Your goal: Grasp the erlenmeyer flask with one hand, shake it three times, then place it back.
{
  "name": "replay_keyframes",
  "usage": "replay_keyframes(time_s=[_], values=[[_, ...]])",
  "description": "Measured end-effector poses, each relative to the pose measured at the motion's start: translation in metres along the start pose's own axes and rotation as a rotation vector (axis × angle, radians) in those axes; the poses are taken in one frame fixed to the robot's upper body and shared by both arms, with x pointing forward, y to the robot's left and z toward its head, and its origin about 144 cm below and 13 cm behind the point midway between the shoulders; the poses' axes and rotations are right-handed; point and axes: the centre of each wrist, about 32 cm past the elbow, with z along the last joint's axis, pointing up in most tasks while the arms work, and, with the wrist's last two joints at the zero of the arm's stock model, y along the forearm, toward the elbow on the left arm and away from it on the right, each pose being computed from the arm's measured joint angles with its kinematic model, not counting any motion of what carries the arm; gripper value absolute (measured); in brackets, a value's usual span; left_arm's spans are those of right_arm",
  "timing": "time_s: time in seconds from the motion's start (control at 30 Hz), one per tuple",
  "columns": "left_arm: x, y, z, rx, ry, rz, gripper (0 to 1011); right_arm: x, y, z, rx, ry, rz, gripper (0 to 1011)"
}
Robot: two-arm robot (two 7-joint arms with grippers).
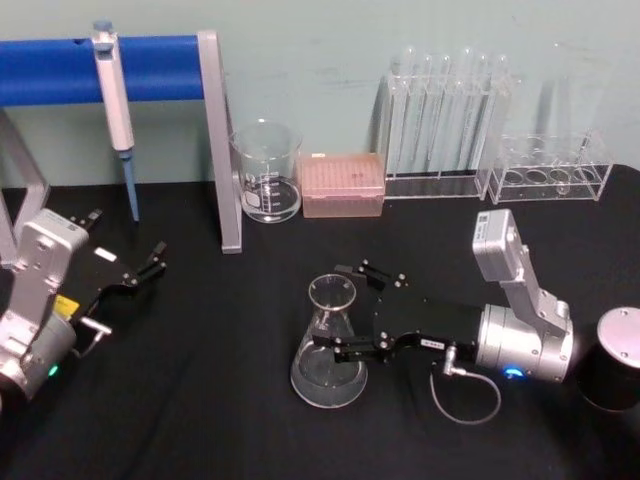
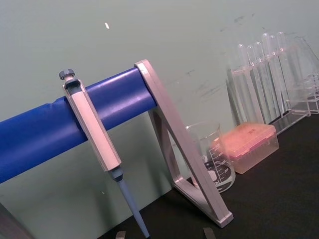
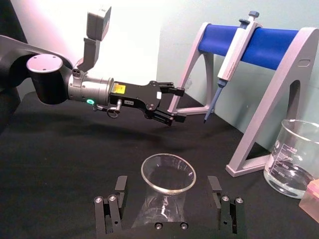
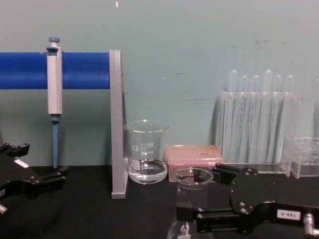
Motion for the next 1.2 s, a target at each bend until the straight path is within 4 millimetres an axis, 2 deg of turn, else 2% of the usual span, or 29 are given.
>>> replay_keyframes(time_s=[1.2], values=[[0.0000,0.0000,0.0000,0.000,0.000,0.000,1001,0.0026,0.0022,-0.0023,-0.009,0.008,-0.011,1000]])
